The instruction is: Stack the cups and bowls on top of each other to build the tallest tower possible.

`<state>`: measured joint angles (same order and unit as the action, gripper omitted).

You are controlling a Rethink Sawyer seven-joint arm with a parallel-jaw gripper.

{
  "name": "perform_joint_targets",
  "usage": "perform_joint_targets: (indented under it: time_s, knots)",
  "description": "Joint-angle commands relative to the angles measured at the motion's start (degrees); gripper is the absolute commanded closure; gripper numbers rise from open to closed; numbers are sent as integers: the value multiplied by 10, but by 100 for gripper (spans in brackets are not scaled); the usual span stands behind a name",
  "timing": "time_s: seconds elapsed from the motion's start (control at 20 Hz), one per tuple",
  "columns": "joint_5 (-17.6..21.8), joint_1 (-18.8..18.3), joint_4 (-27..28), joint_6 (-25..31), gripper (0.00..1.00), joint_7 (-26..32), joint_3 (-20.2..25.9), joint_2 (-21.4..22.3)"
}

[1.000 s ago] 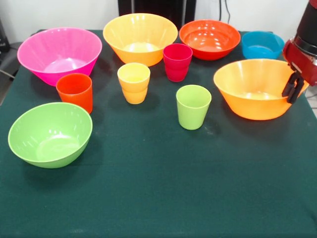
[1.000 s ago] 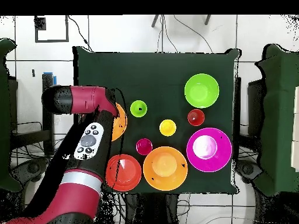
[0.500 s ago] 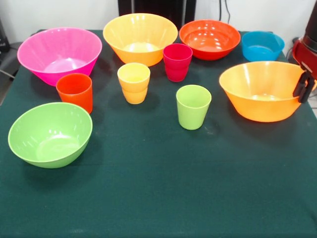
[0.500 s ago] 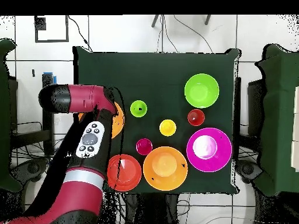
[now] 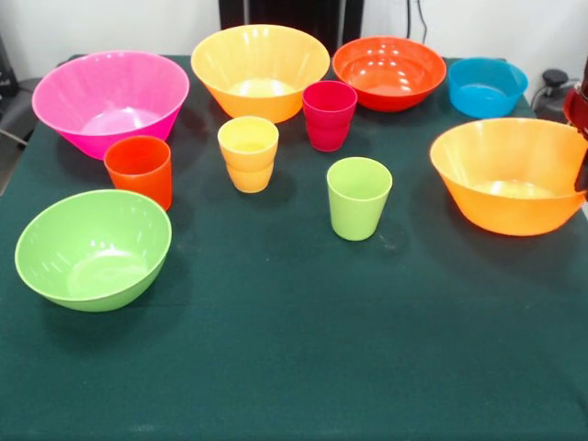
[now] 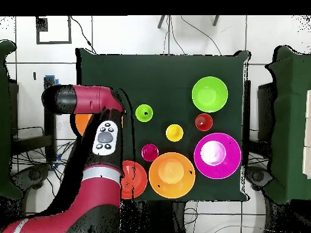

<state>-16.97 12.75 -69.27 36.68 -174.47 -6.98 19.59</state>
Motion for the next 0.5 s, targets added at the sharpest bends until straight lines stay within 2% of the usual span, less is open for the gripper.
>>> perform_joint_targets:
  time_s: [0.05,0.25,0.4,0.5]
  knots:
    - [55,-53,-50,-60,100,200,150,10]
    - [80,-85,-54,-87,100,233,204,7]
    - [90,-110,-49,-83,100,255,242,3]
    - [100,-116,-56,-79,100,257,250,10]
